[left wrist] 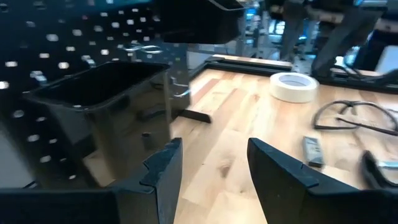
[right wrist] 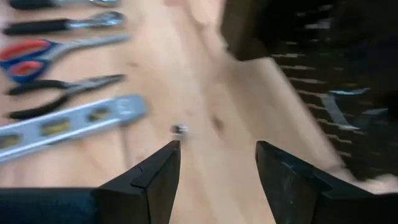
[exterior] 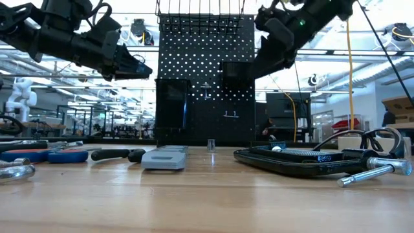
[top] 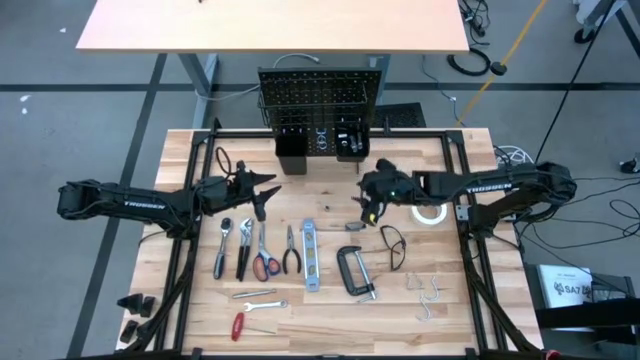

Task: Hang tools onto peg board
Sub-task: Put the small socket into the right black bin on the peg board

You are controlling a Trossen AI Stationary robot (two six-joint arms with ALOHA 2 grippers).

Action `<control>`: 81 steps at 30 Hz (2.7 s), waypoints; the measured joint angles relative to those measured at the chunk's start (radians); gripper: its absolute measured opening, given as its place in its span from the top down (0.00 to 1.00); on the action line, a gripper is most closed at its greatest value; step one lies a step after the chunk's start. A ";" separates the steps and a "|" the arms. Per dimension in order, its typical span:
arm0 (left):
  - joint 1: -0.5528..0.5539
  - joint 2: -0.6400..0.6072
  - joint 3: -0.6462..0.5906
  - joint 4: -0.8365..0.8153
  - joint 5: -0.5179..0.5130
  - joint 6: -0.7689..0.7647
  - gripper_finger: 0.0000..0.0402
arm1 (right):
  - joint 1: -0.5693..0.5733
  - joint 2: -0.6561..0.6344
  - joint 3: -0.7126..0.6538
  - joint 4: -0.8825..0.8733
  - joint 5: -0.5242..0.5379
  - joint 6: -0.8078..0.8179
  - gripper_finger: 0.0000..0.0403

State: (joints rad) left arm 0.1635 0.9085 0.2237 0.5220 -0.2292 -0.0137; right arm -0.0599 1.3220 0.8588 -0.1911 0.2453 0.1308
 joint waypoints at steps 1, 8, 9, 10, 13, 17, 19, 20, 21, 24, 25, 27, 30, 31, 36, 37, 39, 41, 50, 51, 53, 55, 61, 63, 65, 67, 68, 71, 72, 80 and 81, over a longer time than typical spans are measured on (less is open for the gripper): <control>0.000 0.000 0.000 0.000 0.017 0.001 0.55 | 0.004 0.000 -0.027 0.051 -0.021 0.005 0.50; 0.000 0.000 0.000 0.012 0.069 0.001 0.55 | 0.010 0.053 -0.193 0.375 -0.097 0.034 0.50; 0.000 0.000 0.000 0.013 0.069 0.001 0.55 | 0.010 0.072 -0.205 0.404 -0.097 0.040 0.50; 0.000 0.000 0.000 0.014 0.069 0.001 0.55 | 0.010 0.092 -0.210 0.423 -0.099 0.045 0.50; 0.000 0.000 0.000 0.014 0.069 0.001 0.55 | 0.010 0.164 -0.210 0.475 -0.132 0.045 0.50; 0.000 0.000 0.000 0.014 0.069 0.001 0.55 | 0.010 0.254 -0.210 0.599 -0.146 0.029 0.50; 0.000 0.000 0.000 0.014 0.069 0.001 0.55 | 0.010 0.293 -0.210 0.650 -0.146 0.018 0.50; 0.000 0.000 0.000 0.014 0.069 0.001 0.55 | 0.009 0.312 -0.210 0.681 -0.145 0.017 0.50; 0.000 0.000 0.000 0.013 0.069 0.001 0.55 | 0.007 0.330 -0.210 0.710 -0.144 0.016 0.50; 0.000 0.000 0.000 0.011 0.069 0.001 0.55 | 0.002 0.386 -0.210 0.785 -0.145 0.015 0.50; 0.000 0.000 0.000 0.011 0.069 0.001 0.55 | 0.002 0.401 -0.210 0.806 -0.145 0.014 0.50; 0.000 0.000 0.000 0.010 0.069 0.001 0.55 | 0.002 0.426 -0.210 0.840 -0.145 0.002 0.49; 0.000 0.000 0.000 0.008 0.069 0.002 0.55 | -0.002 0.458 -0.210 0.883 -0.146 -0.005 0.46; 0.000 0.000 0.000 0.008 0.069 0.002 0.55 | -0.004 0.469 -0.207 0.901 -0.148 -0.005 0.45; 0.000 0.000 0.000 0.008 0.069 0.003 0.55 | -0.023 0.530 -0.160 0.905 -0.142 -0.015 0.37; 0.000 0.000 0.000 0.008 0.069 0.003 0.55 | -0.028 0.544 -0.145 0.906 -0.142 -0.017 0.36; 0.000 0.000 0.000 0.007 0.069 0.003 0.55 | -0.039 0.568 -0.122 0.901 -0.141 -0.020 0.35; 0.000 0.000 0.000 0.004 0.069 0.003 0.55 | -0.048 0.592 -0.096 0.879 -0.141 -0.020 0.35; 0.000 0.000 0.000 -0.012 0.069 0.004 0.55 | -0.059 0.672 -0.048 0.809 -0.136 -0.010 0.39; 0.000 0.000 0.000 -0.012 0.069 0.003 0.55 | -0.059 0.673 -0.048 0.804 -0.130 -0.007 0.41; 0.000 0.000 0.000 -0.012 0.069 0.004 0.55 | -0.058 0.673 -0.048 0.798 -0.119 -0.001 0.46; 0.000 0.000 0.000 -0.016 0.069 0.004 0.55 | -0.059 0.673 -0.048 0.795 -0.114 -0.001 0.52; 0.000 0.000 0.000 -0.015 0.069 0.003 0.55 | -0.058 0.673 -0.048 0.794 -0.096 -0.005 0.78; 0.000 0.000 0.000 -0.015 0.069 0.003 0.55 | -0.058 0.672 -0.048 0.795 -0.093 -0.015 0.87; 0.000 0.000 0.000 -0.015 0.069 0.003 0.55 | -0.058 0.672 -0.048 0.795 -0.090 -0.027 0.87; 0.000 0.000 0.000 -0.015 0.069 0.003 0.55 | -0.057 0.672 -0.048 0.798 -0.084 -0.032 0.87; 0.000 0.000 0.000 -0.015 0.069 0.003 0.55 | -0.057 0.672 -0.048 0.799 -0.083 -0.031 0.87; 0.000 0.000 0.000 -0.015 0.069 0.003 0.55 | -0.057 0.657 -0.048 0.784 -0.076 -0.030 0.87; 0.000 0.000 0.000 -0.016 0.069 0.003 0.55 | -0.057 0.645 -0.049 0.773 -0.076 -0.029 0.87; 0.000 0.000 0.000 -0.017 0.069 0.003 0.55 | -0.018 0.440 -0.049 0.655 -0.011 -0.063 0.87; 0.000 0.000 0.000 -0.017 0.069 0.003 0.55 | -0.011 0.410 -0.049 0.647 0.002 -0.073 0.87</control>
State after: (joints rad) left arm 0.1632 0.9081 0.2237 0.5049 -0.1604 -0.0105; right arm -0.0712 1.7323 0.8101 0.4562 0.2470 0.0582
